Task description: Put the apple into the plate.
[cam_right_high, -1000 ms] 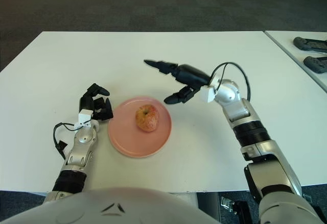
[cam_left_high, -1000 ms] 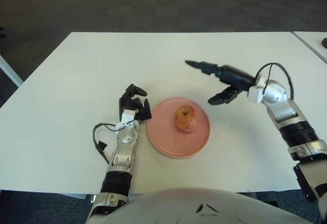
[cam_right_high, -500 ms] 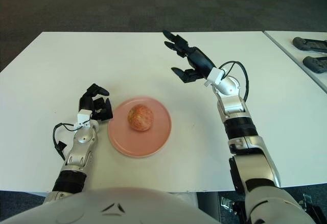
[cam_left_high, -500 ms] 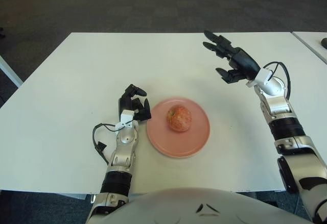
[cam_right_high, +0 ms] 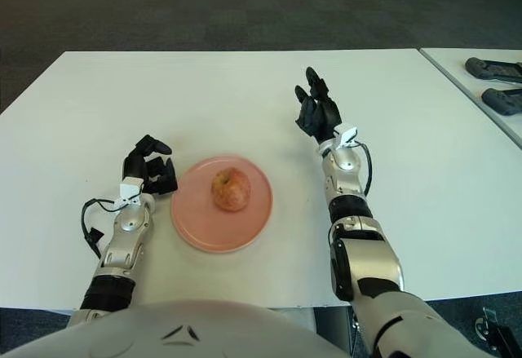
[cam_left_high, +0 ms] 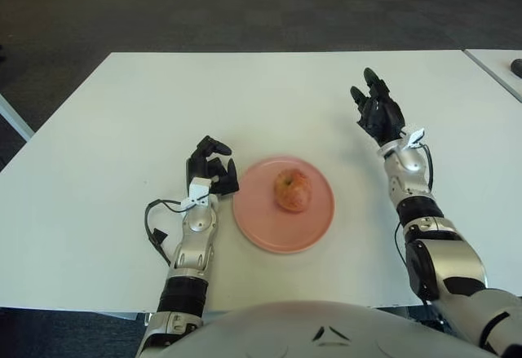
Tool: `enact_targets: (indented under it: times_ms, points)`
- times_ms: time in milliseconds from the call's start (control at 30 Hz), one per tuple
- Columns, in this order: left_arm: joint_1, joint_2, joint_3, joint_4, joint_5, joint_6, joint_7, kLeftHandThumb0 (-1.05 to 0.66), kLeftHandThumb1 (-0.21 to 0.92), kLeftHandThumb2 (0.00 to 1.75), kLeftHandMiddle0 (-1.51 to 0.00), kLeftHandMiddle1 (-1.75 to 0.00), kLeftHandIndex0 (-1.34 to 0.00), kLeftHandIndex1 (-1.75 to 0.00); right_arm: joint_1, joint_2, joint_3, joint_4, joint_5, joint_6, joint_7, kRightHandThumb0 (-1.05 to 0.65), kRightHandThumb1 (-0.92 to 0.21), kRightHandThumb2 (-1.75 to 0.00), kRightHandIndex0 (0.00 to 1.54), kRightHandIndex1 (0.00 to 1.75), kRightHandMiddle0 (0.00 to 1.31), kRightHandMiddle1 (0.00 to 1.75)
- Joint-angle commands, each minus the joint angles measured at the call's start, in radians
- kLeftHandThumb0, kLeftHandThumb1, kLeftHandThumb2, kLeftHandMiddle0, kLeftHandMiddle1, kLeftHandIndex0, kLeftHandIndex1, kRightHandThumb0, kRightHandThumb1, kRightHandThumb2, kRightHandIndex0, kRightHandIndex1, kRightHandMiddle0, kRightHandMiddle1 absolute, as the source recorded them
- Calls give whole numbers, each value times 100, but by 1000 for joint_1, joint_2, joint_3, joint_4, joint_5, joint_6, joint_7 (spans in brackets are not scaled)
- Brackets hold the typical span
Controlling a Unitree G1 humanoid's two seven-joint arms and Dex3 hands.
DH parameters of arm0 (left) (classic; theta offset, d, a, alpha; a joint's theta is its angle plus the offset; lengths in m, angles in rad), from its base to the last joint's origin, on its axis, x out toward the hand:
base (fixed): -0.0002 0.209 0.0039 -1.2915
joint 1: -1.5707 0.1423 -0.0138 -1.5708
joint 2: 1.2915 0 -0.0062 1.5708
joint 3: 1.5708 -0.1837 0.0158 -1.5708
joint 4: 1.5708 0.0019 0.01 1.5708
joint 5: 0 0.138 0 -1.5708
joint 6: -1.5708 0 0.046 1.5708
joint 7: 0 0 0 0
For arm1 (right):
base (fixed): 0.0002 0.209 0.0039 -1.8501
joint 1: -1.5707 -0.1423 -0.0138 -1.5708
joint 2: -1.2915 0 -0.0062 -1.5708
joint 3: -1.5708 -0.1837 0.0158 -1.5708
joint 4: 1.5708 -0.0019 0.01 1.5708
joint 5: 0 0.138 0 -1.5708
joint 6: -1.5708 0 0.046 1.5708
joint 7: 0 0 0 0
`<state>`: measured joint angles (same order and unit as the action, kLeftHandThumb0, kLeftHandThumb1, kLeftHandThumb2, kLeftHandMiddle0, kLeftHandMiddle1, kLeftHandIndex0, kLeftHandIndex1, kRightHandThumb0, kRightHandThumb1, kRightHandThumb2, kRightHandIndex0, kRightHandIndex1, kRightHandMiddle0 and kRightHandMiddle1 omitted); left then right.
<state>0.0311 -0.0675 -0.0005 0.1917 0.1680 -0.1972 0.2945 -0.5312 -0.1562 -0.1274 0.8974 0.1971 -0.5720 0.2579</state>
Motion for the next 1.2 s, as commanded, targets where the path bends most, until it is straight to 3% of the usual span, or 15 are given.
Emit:
enact_targets:
  times_ms: [0, 400, 967, 1167]
  points:
    - [9, 4, 1, -12, 3, 8, -5, -53, 16, 150, -121, -175, -73, -175, -6, 33, -3, 36, -21, -2, -29, -104, -92, -108, 0, 0, 0, 12]
    - [13, 6, 3, -15, -4, 14, -13, -53, 16, 150, -121, -175, -73, -175, -5, 49, -20, 157, -56, -15, -58, -98, -92, -107, 0, 0, 0, 8]
    - [16, -2, 7, -18, -8, 6, -11, -54, 16, 151, -122, -175, -74, -175, 61, 62, 14, 157, -125, -51, -81, -98, -92, -107, 0, 0, 0, 2]
    - [13, -11, 14, -3, -9, -31, 8, -53, 17, 150, -121, -175, -73, -175, 80, 60, 31, 158, -163, -73, -109, -98, -92, -108, 0, 0, 0, 0]
